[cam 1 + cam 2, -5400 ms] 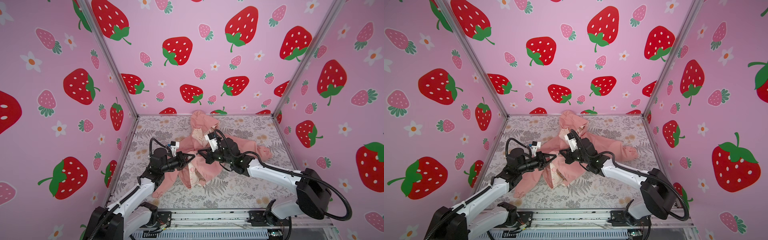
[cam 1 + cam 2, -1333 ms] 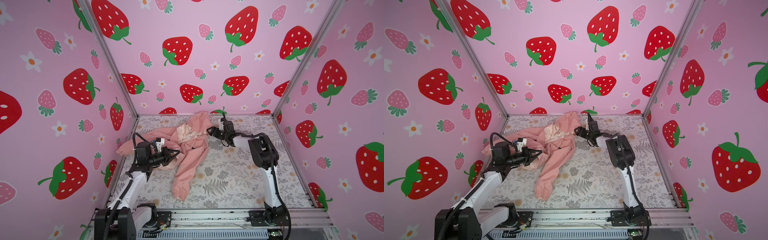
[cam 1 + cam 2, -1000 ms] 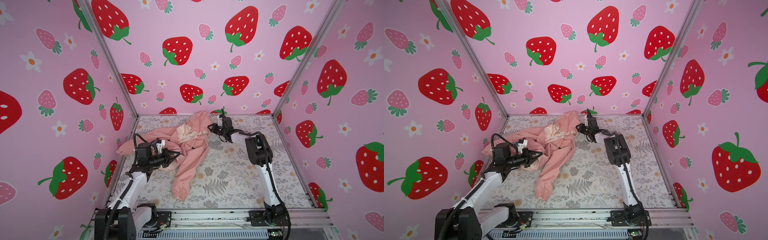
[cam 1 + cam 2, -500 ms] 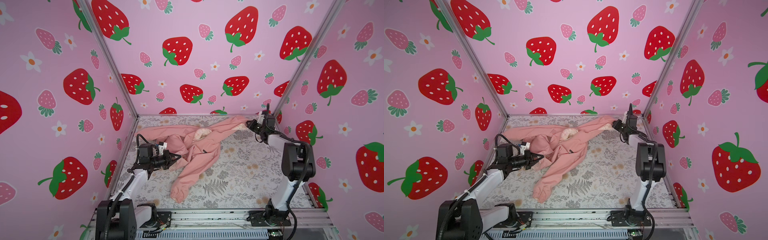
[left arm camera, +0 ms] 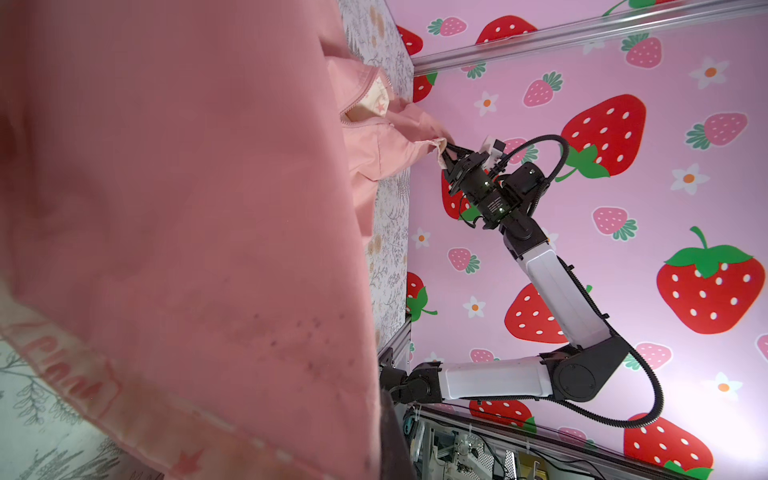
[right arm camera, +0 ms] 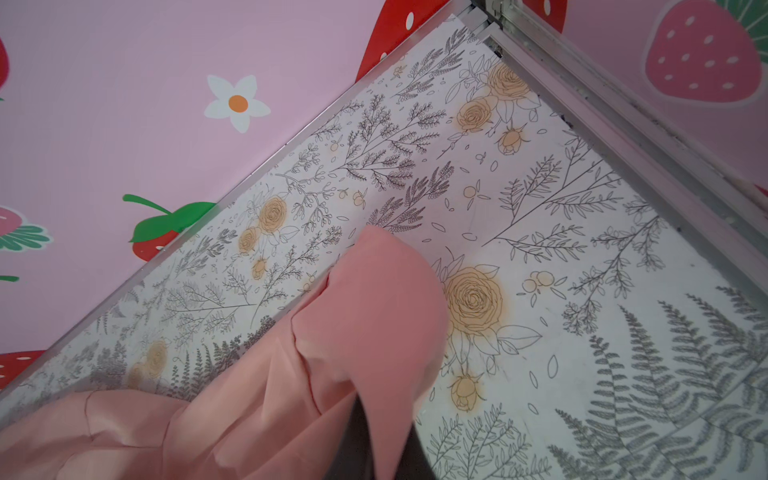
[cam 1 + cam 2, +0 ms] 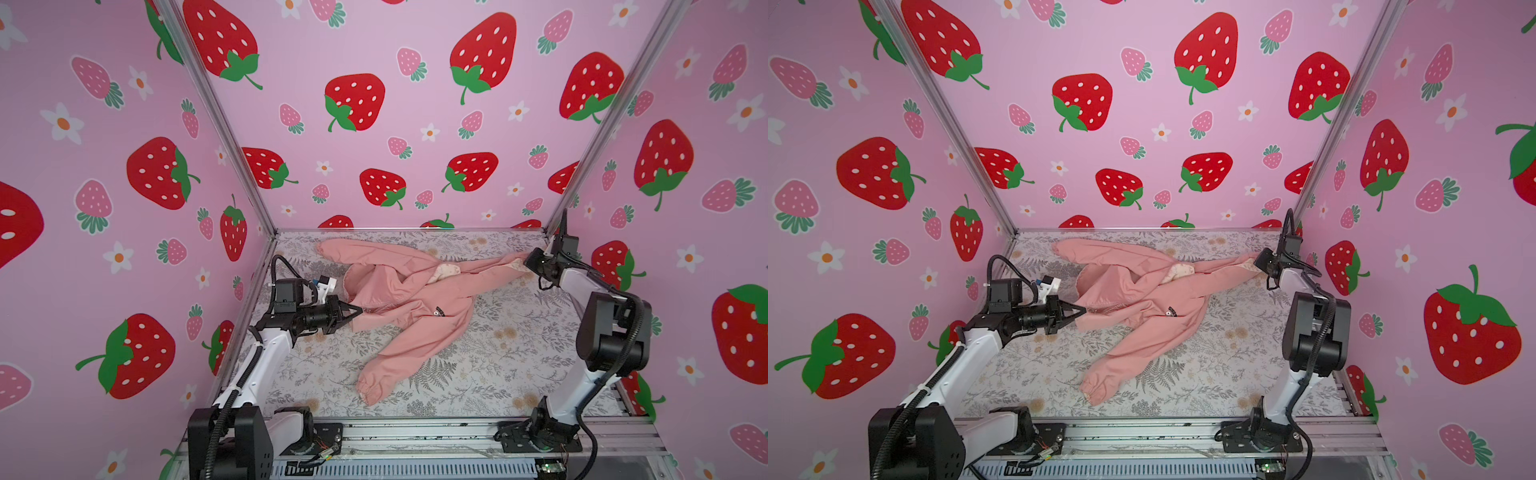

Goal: Zip up the jacket

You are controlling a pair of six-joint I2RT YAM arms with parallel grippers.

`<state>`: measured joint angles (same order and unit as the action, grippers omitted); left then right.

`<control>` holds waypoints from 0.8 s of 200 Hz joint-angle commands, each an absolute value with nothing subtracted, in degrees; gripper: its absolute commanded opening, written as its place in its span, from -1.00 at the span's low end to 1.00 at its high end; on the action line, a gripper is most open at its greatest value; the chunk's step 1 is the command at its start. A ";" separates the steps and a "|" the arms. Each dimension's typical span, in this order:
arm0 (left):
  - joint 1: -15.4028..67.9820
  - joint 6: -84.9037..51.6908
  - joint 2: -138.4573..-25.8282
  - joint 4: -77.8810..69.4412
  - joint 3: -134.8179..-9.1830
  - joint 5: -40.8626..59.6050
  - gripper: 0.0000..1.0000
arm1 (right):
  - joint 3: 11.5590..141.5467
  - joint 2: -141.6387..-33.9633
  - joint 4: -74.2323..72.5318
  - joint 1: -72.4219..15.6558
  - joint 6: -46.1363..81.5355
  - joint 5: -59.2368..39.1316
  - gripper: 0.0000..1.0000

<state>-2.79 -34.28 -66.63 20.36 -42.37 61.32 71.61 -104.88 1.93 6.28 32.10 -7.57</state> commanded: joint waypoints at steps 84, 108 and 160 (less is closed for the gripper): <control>0.64 -35.65 -64.09 22.53 -37.45 47.81 -1.00 | 55.29 -76.19 0.83 -12.36 33.26 -2.10 0.48; 1.10 -37.11 -62.20 21.20 -34.83 45.05 -1.00 | 51.72 -75.40 -3.16 -26.25 36.65 -3.30 0.45; 1.67 -39.61 -60.19 17.03 -29.60 42.52 -1.00 | 50.99 -88.82 -12.02 -47.26 40.88 -4.22 0.37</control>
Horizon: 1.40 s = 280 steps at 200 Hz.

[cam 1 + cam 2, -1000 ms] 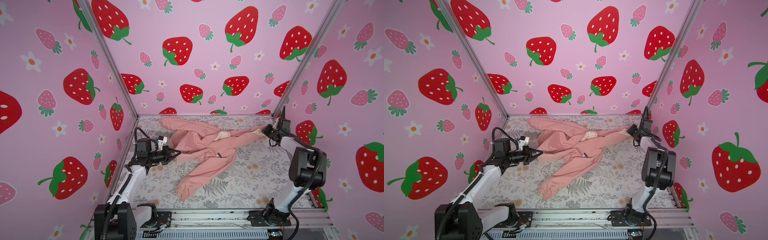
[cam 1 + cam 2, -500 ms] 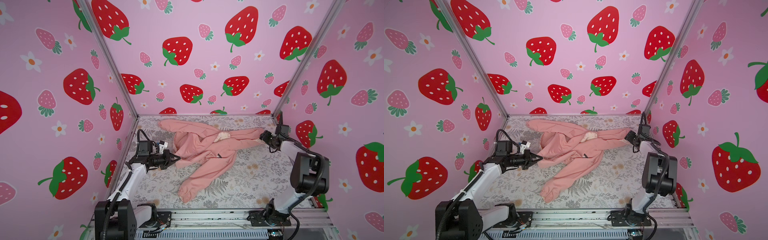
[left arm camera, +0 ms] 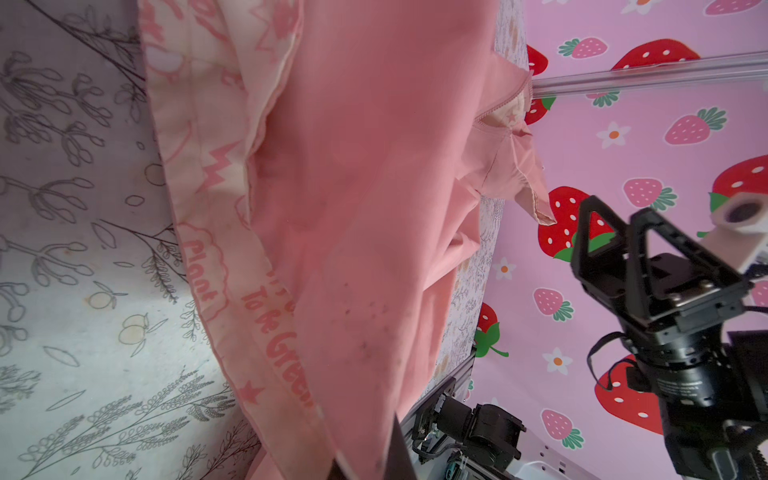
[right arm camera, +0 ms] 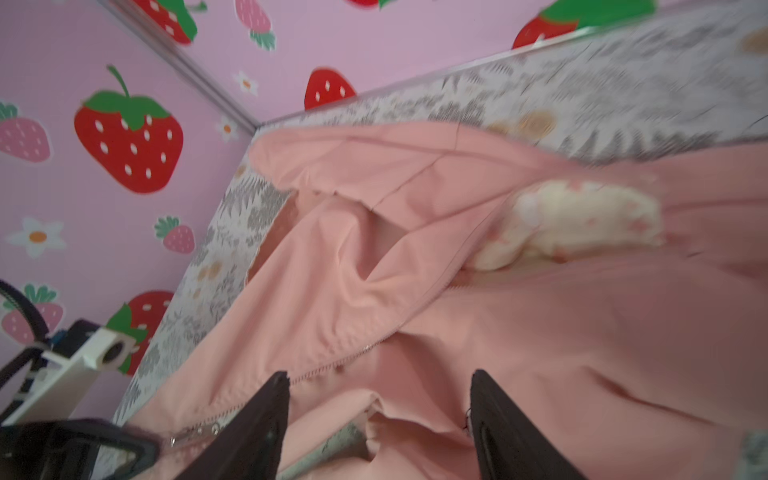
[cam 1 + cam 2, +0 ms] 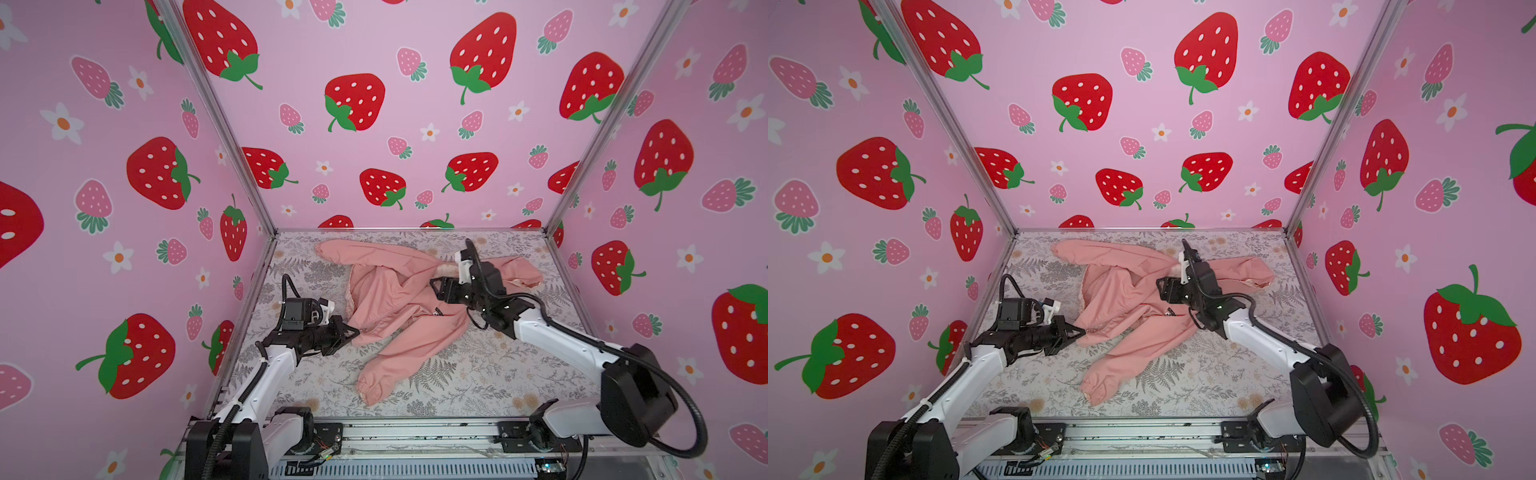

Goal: Zip up the jacket

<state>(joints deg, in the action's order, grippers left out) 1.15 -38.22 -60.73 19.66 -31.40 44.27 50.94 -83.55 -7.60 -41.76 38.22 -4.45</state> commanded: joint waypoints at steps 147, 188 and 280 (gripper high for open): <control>2.59 -42.03 -60.97 9.98 -24.23 41.48 -0.96 | 58.66 -107.39 -15.57 -59.30 42.93 -7.08 0.26; 3.27 -42.27 -63.17 6.90 -22.38 40.70 -0.60 | 57.13 -109.75 -17.92 -59.94 44.67 -7.85 0.25; 4.91 -45.91 -67.97 -6.63 -19.58 40.69 -0.31 | 57.04 -110.13 -18.52 -60.29 45.19 -8.43 0.25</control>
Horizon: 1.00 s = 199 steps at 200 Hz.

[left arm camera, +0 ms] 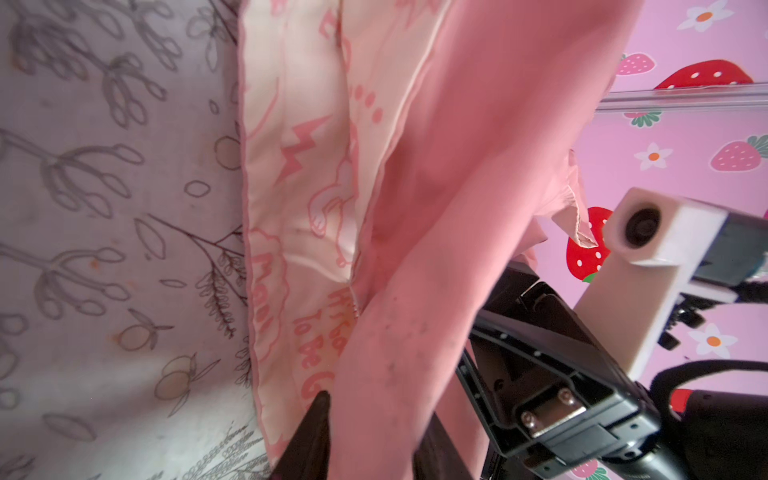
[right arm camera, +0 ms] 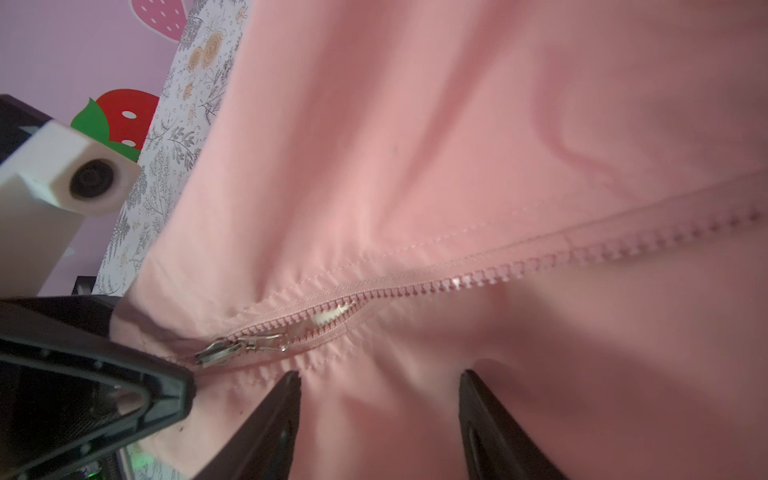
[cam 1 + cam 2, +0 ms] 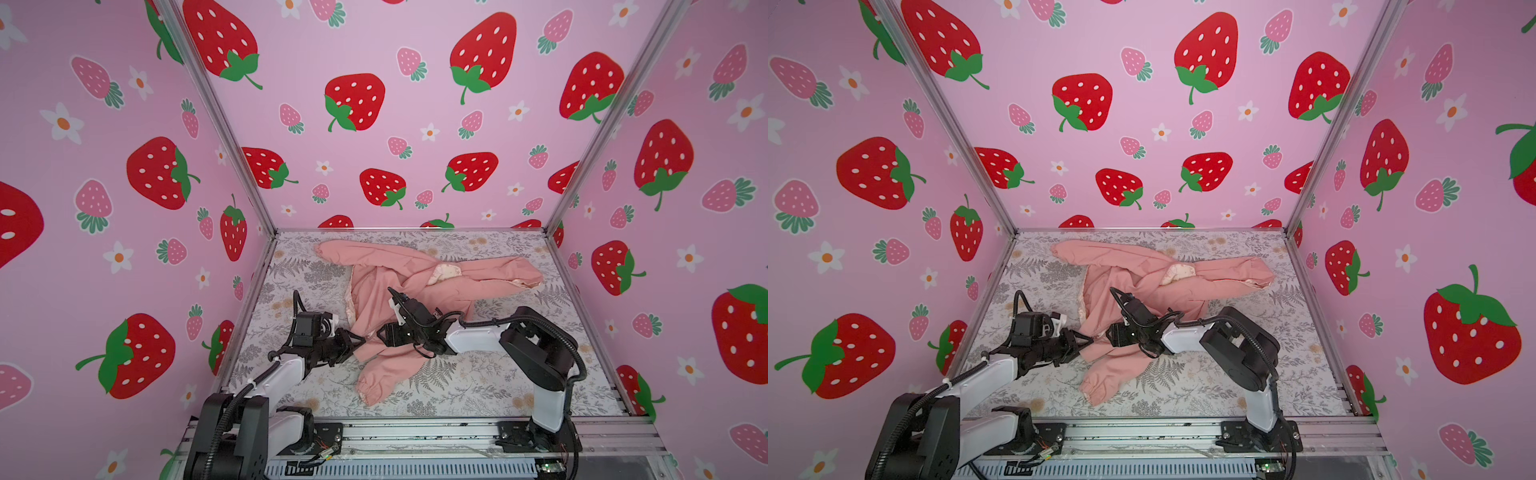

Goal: Zip up the jacket

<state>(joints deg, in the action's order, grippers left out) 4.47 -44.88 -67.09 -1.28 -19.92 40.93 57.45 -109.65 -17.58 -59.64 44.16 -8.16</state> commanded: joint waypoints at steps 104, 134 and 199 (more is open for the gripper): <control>6.30 -46.93 -70.89 -11.84 -19.80 41.99 -0.86 | 55.27 -107.09 -20.75 -60.05 48.13 -10.08 0.25; 6.33 -46.85 -67.90 -12.14 -20.14 43.13 -1.00 | 51.88 -103.98 -25.53 -59.07 51.82 -12.38 0.25; 6.53 -50.15 -65.33 -20.57 -21.39 51.08 -1.00 | 41.37 -95.88 -43.73 -55.13 61.05 -19.60 0.21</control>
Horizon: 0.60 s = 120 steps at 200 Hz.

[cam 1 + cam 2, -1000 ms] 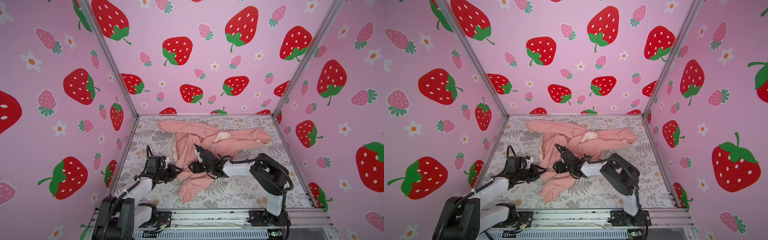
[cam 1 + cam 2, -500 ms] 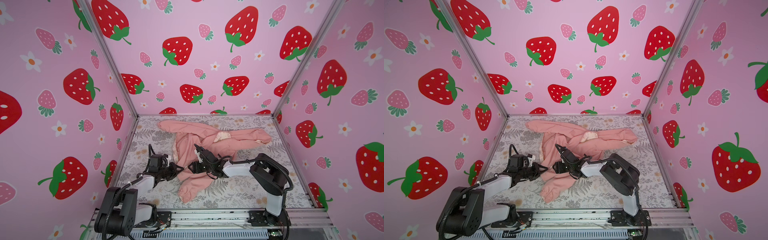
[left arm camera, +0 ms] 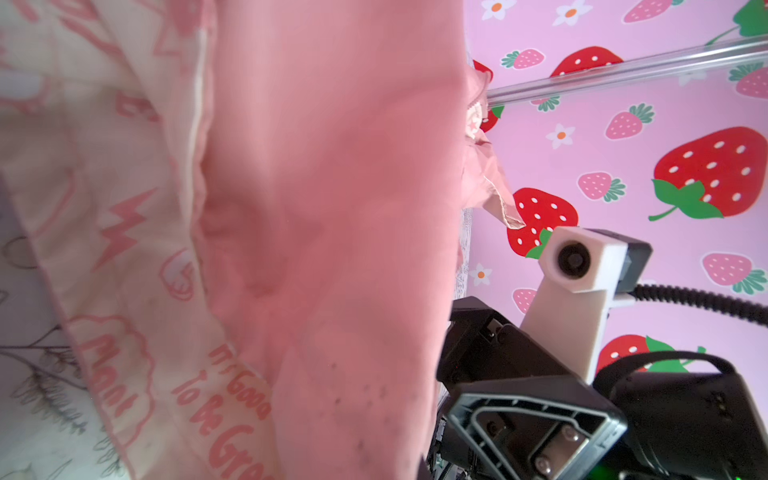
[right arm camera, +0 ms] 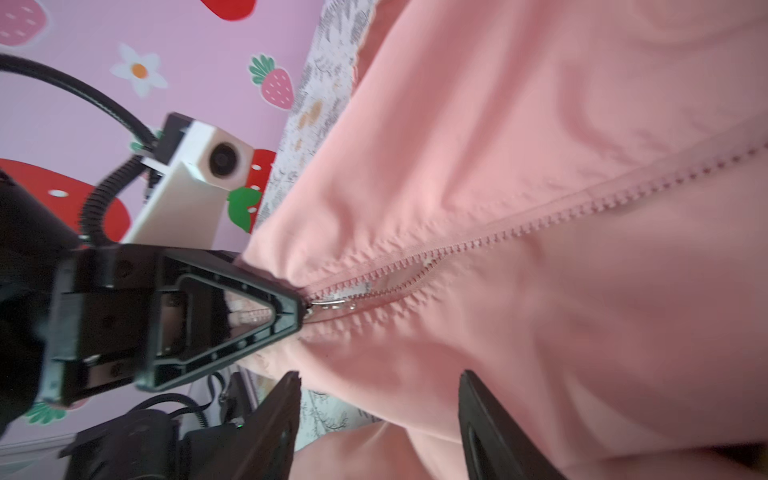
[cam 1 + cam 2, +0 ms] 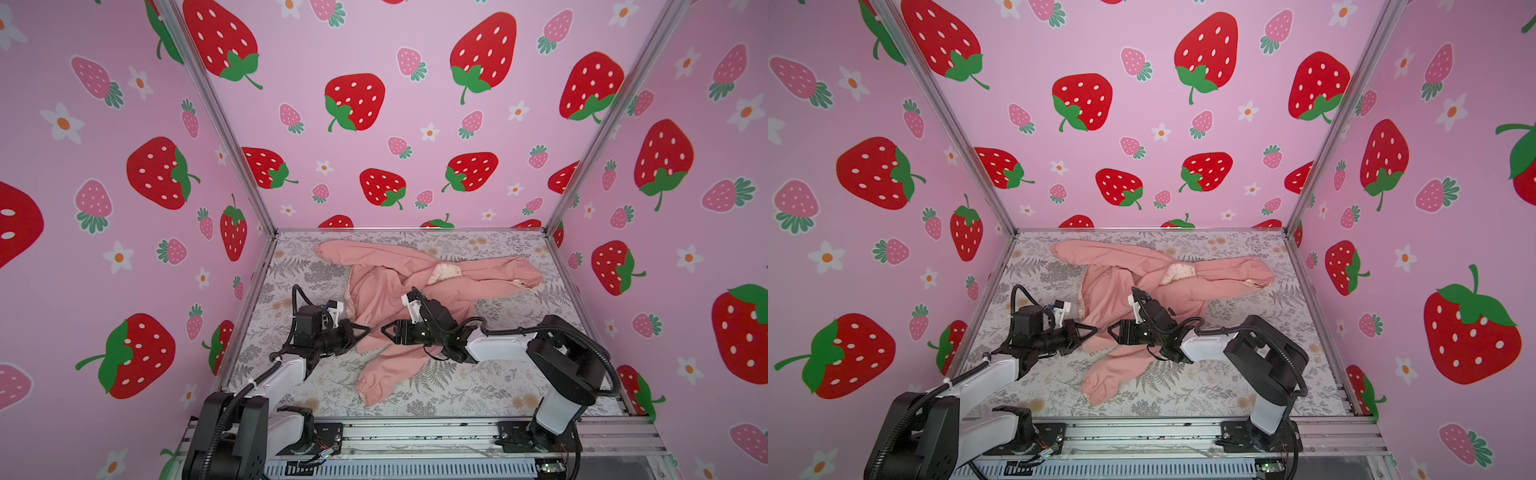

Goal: Zip up the jacket

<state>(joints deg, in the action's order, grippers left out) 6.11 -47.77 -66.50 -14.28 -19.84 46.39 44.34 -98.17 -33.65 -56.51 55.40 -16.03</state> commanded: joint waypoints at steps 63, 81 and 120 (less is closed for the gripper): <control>8.41 -53.86 -65.25 -23.92 -23.14 54.02 -1.00 | 41.22 -97.57 -53.05 -54.31 64.41 -24.79 -0.02; 8.56 -54.84 -65.64 -23.62 -23.82 54.79 -1.00 | 41.81 -98.87 -54.25 -54.27 64.13 -25.59 -0.02; 8.72 -56.87 -66.60 -23.86 -24.65 56.14 -1.00 | 42.85 -100.73 -54.96 -54.04 62.93 -25.90 -0.03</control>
